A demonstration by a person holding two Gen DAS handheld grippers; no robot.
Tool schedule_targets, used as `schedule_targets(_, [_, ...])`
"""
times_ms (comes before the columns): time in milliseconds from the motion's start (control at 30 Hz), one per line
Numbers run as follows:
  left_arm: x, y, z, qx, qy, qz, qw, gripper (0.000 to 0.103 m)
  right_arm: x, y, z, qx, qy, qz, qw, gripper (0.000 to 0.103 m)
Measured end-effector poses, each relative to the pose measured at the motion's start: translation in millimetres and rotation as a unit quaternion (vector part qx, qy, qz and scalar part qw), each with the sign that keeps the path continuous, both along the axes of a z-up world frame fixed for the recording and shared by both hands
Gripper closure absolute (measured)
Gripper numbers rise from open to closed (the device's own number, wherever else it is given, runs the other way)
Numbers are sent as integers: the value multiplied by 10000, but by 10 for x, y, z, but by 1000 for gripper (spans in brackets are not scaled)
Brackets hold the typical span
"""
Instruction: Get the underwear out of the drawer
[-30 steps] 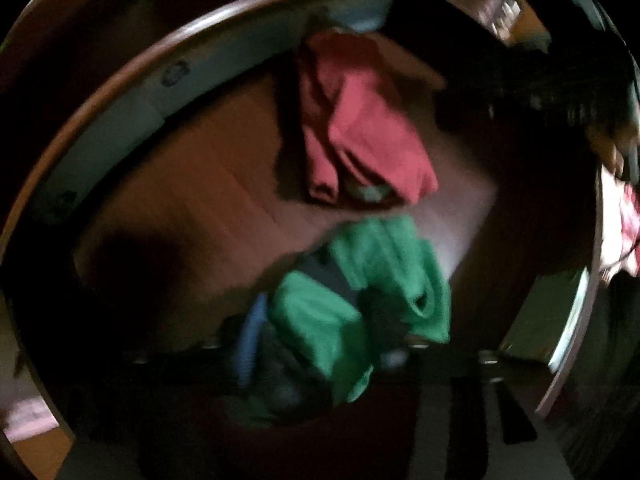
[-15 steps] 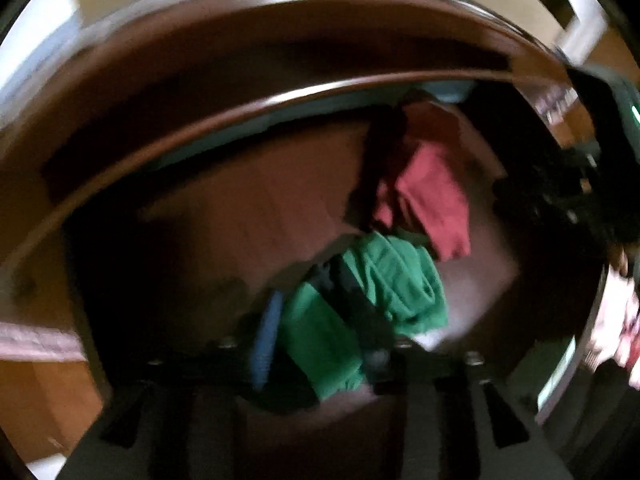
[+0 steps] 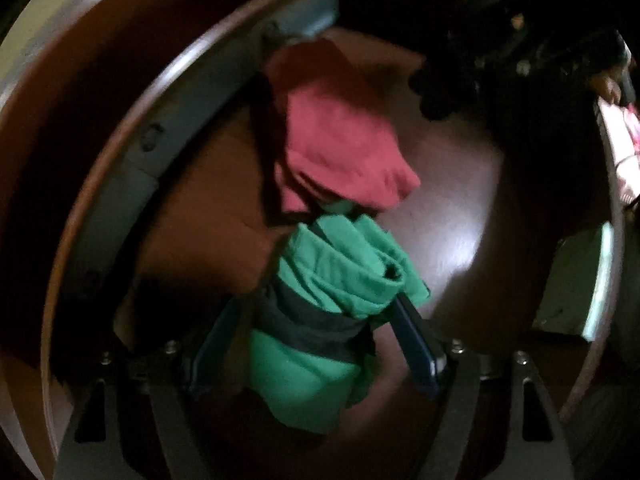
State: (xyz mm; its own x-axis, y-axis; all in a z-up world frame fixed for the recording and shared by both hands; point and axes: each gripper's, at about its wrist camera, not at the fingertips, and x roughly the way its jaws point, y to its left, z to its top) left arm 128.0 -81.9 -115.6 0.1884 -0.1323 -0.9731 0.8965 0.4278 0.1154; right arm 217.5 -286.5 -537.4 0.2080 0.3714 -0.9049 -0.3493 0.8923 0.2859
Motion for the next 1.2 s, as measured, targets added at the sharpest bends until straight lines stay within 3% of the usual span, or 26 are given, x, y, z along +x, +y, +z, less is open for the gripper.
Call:
schedule_targets(233, [189, 103, -186, -7, 529, 765, 9957, 22, 45, -49, 322, -82, 62, 104, 9999, 77])
schedule_targets(333, [192, 104, -181, -89, 663, 879, 9939, 31, 19, -34, 377, -99, 54, 162, 9998, 77])
schedule_targets(400, [136, 123, -137, -163, 657, 821, 9943, 51, -7, 9, 402, -114, -24, 271, 9996, 77])
schedule_targets(433, [110, 122, -125, -159, 664, 848, 9941, 56, -16, 46, 413, -161, -96, 391, 9991, 77])
schedule_targets(533, [44, 221, -92, -192, 617, 1174, 9910, 61, -38, 206, 436, -570, -380, 942, 9932, 77])
schedule_targets(600, [51, 290, -66, -281, 591, 1449, 9873, 67, -103, 379, 456, -1080, -887, 1569, 9777, 77])
schedule_targets(700, [89, 570, 25, -334, 380, 2125, 9759, 67, -258, 658, 437, -1784, -1720, 2608, 9330, 77])
schedule_targets(833, [147, 751, 67, -578, 397, 2691, 9606, 68, -468, 966, 263, -2660, -2485, 3980, 8421, 77])
schedule_targets(900, [147, 833, 108, -742, 378, 2899, 9534, 67, -486, 1045, 193, -2917, -2647, 4306, 8120, 77])
schedule_targets(1000, [168, 1012, 133, -1045, 503, 3190, 9406, 68, -389, 1121, 209, -2772, -2502, 4468, 8130, 77])
schedule_targets(1067, [138, 1026, 147, -1149, 529, 3194, 9391, 68, -297, 1146, 223, -2736, -2404, 4523, 8141, 67])
schedule_targets(1200, [102, 1062, 169, -1097, 544, 3183, 9401, 68, -144, 1208, 295, -2529, -2374, 4460, 8251, 65])
